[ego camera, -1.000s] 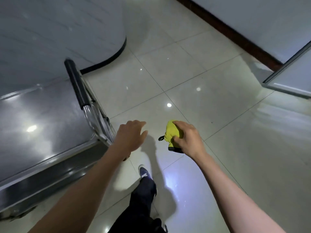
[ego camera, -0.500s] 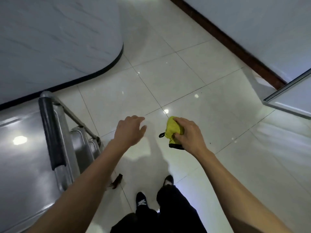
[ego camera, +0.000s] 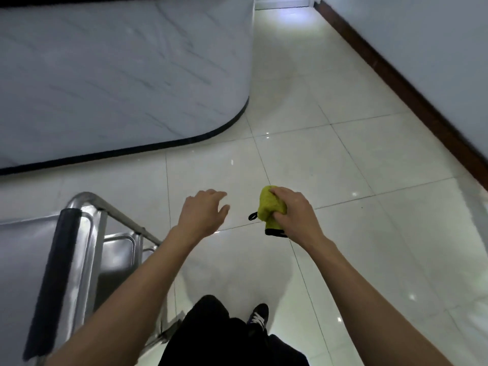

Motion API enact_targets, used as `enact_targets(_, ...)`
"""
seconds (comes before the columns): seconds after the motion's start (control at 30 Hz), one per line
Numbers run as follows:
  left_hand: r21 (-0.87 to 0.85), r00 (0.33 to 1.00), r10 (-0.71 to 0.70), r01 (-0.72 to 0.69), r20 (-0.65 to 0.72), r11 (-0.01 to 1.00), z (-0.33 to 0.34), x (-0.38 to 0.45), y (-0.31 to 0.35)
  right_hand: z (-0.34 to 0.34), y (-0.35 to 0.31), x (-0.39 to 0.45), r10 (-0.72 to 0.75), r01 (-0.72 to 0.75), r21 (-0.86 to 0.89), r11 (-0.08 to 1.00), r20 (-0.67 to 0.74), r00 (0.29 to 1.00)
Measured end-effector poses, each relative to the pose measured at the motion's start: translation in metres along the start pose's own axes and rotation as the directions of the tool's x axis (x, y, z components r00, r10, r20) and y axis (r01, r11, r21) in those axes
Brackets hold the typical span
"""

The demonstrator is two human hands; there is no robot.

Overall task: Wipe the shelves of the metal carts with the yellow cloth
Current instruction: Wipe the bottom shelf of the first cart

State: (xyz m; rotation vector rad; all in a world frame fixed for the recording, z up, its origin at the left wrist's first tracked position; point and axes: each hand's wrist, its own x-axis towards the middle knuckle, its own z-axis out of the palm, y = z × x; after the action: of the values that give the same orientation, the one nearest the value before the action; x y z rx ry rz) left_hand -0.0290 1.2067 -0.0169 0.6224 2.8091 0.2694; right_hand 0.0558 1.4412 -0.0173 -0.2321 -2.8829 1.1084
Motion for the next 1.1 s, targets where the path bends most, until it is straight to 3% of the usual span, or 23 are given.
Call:
enact_targets(0.33, -0.04, 0.963, -0.266, 0.265, -0.044, 0.964, -0.025, 0.097, -0.095, 0.057, -0.035, 0.192, -0.225, 0.24, -0.028, 0.97, 0.258, 0.94)
enact_targets(0.7, -0.181, 0.881, -0.451, 0.425, -0.144, 0.887, -0.087, 0.215, -0.212, 0.1, -0.129, 0.389, -0.453, 0.475, 0.011, 0.88, 0.318, 0.833)
enact_targets(0.87, -0.216, 0.843, -0.526, 0.497, -0.107, 0.84, -0.099, 0.261, -0.262, 0.132, -0.153, 0.474, -0.484, 0.512, 0.036, 0.858, 0.389, 0.784)
enact_targets(0.97, -0.206, 0.808, -0.579, 0.552, -0.104, 0.808, -0.107, 0.296, -0.298, 0.159, -0.168, 0.533, -0.539, 0.562, 0.078, 0.823, 0.418, 0.731)
enact_targets(1.1, -0.239, 0.712, -0.696, 0.664, -0.087, 0.709, -0.119, 0.328, -0.34, 0.193, -0.199, 0.611, -0.629, 0.632, 0.172, 0.756, 0.462, 0.626)
